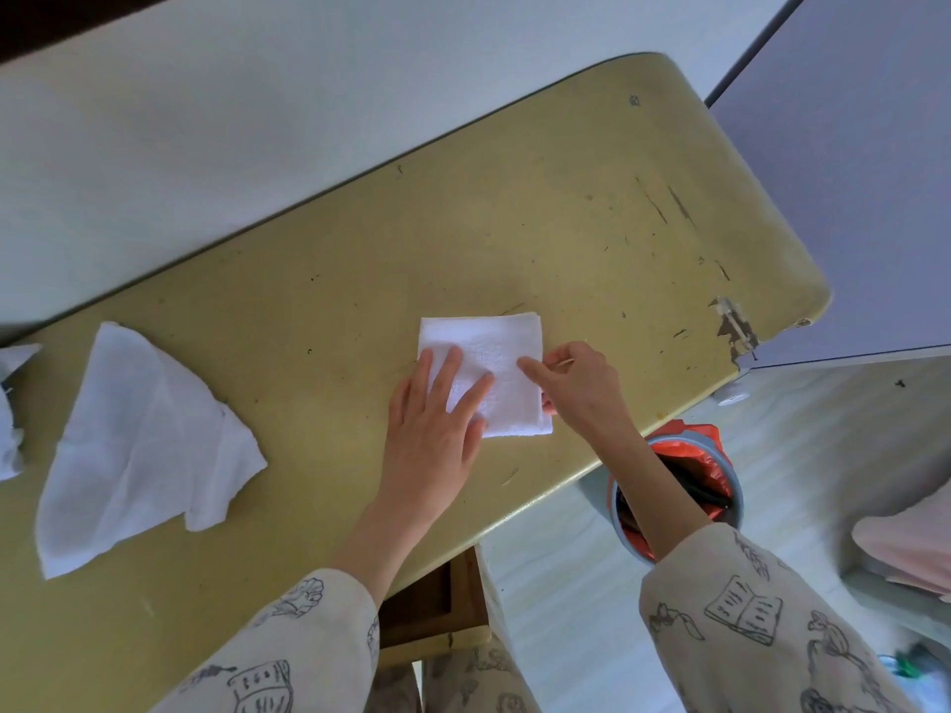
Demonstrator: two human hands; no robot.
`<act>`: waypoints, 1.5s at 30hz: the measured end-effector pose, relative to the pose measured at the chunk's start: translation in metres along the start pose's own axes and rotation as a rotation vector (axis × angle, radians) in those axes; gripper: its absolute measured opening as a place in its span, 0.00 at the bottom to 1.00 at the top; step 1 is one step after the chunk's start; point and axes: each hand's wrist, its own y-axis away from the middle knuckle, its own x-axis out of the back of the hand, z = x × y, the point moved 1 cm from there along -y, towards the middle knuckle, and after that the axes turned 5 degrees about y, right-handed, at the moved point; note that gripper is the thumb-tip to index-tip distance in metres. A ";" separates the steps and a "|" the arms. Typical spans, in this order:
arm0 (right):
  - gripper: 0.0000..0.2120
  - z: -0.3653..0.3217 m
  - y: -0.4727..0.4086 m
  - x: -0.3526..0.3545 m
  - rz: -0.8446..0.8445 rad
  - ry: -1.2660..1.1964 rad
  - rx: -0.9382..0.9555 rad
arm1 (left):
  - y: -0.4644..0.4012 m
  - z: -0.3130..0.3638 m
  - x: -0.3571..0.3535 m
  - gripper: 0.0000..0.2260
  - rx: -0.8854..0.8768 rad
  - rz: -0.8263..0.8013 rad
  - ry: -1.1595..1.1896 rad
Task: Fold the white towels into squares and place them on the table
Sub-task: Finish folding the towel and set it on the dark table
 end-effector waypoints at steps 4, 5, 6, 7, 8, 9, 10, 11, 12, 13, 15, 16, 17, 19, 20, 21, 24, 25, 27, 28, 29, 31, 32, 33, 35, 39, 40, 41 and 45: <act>0.09 0.004 0.002 0.003 -0.085 0.053 -0.016 | 0.001 0.000 0.000 0.19 -0.016 -0.009 0.028; 0.09 0.004 0.002 0.002 -0.098 0.047 -0.019 | 0.002 0.000 0.000 0.21 -0.023 -0.019 0.035; 0.09 0.005 0.002 0.002 -0.109 0.041 -0.020 | 0.002 -0.001 -0.001 0.22 -0.031 -0.030 0.040; 0.08 0.005 0.002 0.002 -0.119 0.035 -0.017 | 0.002 -0.002 -0.001 0.24 -0.041 -0.039 0.039; 0.07 0.006 0.001 0.001 -0.127 0.033 -0.012 | 0.002 -0.003 -0.001 0.25 -0.053 -0.044 0.039; 0.05 0.007 0.001 0.002 -0.132 0.032 -0.006 | 0.002 -0.004 -0.001 0.25 -0.062 -0.045 0.045; 0.04 0.008 0.000 0.002 -0.133 0.031 0.001 | 0.003 -0.004 -0.001 0.24 -0.066 -0.041 0.058; 0.04 0.009 0.000 0.003 -0.132 0.031 0.011 | 0.004 -0.005 0.000 0.24 -0.064 -0.034 0.074; 0.03 0.010 0.000 0.004 -0.132 0.032 0.019 | 0.004 -0.006 0.000 0.24 -0.062 -0.027 0.091; 0.03 0.009 0.001 0.005 -0.133 0.033 0.027 | 0.006 -0.006 0.001 0.25 -0.067 -0.022 0.105; 0.04 0.009 0.002 0.006 -0.138 0.035 0.043 | 0.008 -0.008 0.003 0.26 -0.091 -0.020 0.115; 0.04 0.009 0.002 0.006 -0.139 0.042 0.051 | 0.009 -0.010 0.004 0.26 -0.103 -0.024 0.112; 0.03 0.009 0.003 0.006 -0.138 0.052 0.058 | 0.010 -0.011 0.005 0.26 -0.112 -0.030 0.109; 0.02 0.009 0.003 0.007 -0.134 0.063 0.063 | 0.011 -0.012 0.007 0.27 -0.120 -0.034 0.109; 0.02 0.009 0.003 0.007 -0.131 0.062 0.065 | 0.011 -0.013 0.007 0.27 -0.120 -0.032 0.109; 0.01 0.009 0.003 0.008 -0.128 0.063 0.067 | 0.011 -0.013 0.007 0.28 -0.120 -0.031 0.104; 0.01 0.009 0.001 0.009 -0.130 0.076 0.063 | 0.011 -0.014 0.005 0.31 -0.124 -0.028 0.061; 0.01 0.008 0.001 0.009 -0.134 0.079 0.060 | 0.011 -0.014 0.005 0.32 -0.121 -0.026 0.051; 0.02 0.008 0.001 0.009 -0.138 0.085 0.058 | 0.010 -0.012 0.005 0.32 -0.115 -0.019 0.044; 0.02 0.007 0.002 0.009 -0.136 0.087 0.059 | 0.010 -0.011 0.006 0.32 -0.114 -0.016 0.041; 0.02 0.006 0.002 0.009 -0.133 0.089 0.060 | 0.010 -0.011 0.006 0.32 -0.113 -0.018 0.039; 0.02 0.007 0.002 0.009 -0.131 0.098 0.058 | 0.011 -0.011 0.006 0.30 -0.111 -0.031 0.041; 0.02 0.007 0.002 0.008 -0.133 0.107 0.055 | 0.011 -0.012 0.005 0.30 -0.109 -0.040 0.040; 0.03 0.008 0.002 0.008 -0.136 0.117 0.051 | 0.011 -0.012 0.005 0.29 -0.108 -0.053 0.036; 0.04 0.010 0.001 0.009 -0.143 0.139 0.043 | 0.011 -0.012 0.007 0.29 -0.103 -0.093 0.031; 0.12 0.008 0.008 0.006 0.133 0.327 0.140 | 0.010 -0.009 0.016 0.29 -0.084 -0.172 0.110; 0.13 0.007 0.011 0.003 0.287 0.404 0.260 | 0.008 -0.008 0.020 0.27 -0.092 -0.138 0.119; 0.14 0.005 0.014 -0.002 0.393 0.467 0.396 | 0.005 -0.007 0.022 0.25 -0.103 -0.093 0.118; 0.22 0.008 0.005 -0.035 0.409 0.699 0.650 | -0.023 -0.007 0.016 0.22 -0.132 0.037 0.007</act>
